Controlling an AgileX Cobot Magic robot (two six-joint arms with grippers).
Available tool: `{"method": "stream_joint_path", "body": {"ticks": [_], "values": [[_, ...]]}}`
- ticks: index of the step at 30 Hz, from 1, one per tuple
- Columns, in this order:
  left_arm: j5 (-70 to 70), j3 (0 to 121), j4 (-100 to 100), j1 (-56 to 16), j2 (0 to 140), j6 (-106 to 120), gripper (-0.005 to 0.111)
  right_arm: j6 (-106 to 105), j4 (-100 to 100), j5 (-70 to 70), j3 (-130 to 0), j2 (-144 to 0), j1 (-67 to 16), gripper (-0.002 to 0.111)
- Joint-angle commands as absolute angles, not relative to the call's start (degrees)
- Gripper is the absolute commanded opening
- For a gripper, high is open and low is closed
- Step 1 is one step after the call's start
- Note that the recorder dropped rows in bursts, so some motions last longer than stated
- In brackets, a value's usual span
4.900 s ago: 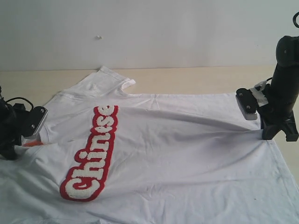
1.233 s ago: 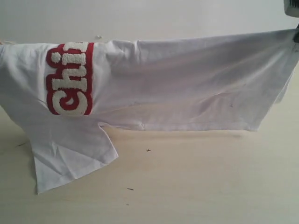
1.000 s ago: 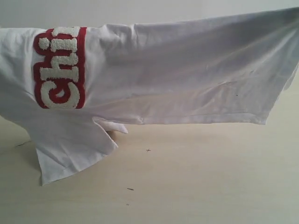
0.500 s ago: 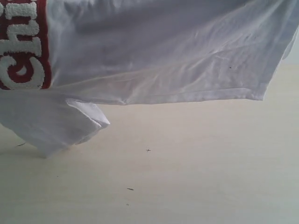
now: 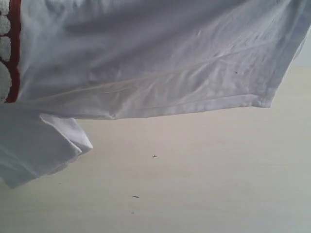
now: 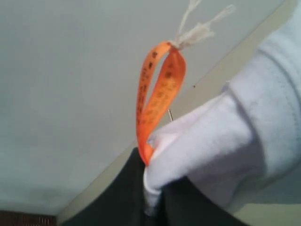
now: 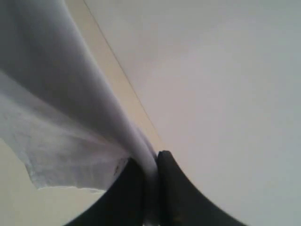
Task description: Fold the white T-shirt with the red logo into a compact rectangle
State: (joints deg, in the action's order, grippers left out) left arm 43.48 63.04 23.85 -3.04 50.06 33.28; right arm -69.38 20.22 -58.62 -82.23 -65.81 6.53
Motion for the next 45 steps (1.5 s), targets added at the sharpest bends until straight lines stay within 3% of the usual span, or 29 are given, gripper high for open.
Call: {"method": "stream_joint_path", "body": {"ticks": [1,10,26,31,45], "values": [[48.2,63.0,23.1,-2.8,49.5,32.5,0.0,-68.9,23.0,-62.2,-80.6,-65.4,6.7,0.0],[47.7,57.3,21.8,-2.8,53.5,37.5,0.0,-68.9,22.3,-62.6,-70.6,-67.9,6.7,0.0],[37.5,57.3,22.6,-2.8,66.0,37.5,0.0,-53.9,17.6,-53.0,-71.0,-80.3,6.7,0.0],[32.7,57.8,23.2,-2.8,65.9,37.4,0.0,-53.7,17.7,-52.3,-73.4,-80.4,6.7,0.0],[43.9,59.2,20.3,-2.8,54.3,37.2,0.0,-47.4,21.7,-59.7,-76.4,-72.2,6.7,0.0]]}}
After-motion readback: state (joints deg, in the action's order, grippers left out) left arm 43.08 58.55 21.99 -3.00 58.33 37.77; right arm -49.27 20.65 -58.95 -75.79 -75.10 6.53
